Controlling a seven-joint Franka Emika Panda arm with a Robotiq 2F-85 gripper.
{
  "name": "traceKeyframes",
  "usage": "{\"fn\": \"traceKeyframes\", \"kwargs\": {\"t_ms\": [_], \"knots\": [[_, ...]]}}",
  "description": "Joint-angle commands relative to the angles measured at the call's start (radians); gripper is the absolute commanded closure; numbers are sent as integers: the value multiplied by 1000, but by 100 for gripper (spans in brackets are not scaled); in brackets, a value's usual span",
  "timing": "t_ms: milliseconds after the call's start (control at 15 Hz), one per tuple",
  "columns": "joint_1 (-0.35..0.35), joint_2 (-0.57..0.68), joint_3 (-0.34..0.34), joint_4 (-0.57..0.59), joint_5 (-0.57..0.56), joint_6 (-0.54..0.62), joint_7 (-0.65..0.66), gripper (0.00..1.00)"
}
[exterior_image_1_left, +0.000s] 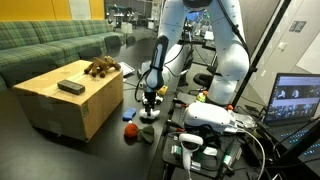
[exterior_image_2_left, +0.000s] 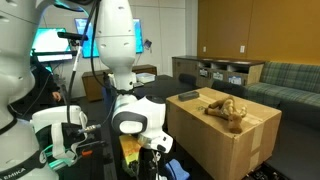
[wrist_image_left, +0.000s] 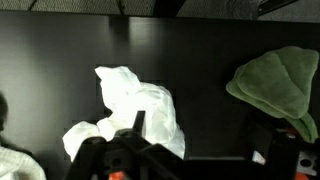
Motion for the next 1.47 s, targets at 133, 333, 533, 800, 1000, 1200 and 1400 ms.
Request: {"fn": "traceKeyframes", "kwargs": {"t_ms": [133, 333, 533, 800, 1000, 1200, 1400], "knots": [[7, 63, -5, -15, -35, 113, 41, 0], [23, 78, -16, -21, -45, 152, 65, 0], [55, 117, -44, 2, -57, 193, 96, 7], [98, 143, -68, 10, -61, 231, 135, 37], [122, 149, -75, 9, -60, 237, 155, 54], [137, 132, -72, 1, -56, 226, 173, 77], [146, 90, -67, -18, -58, 202, 180, 99]]}}
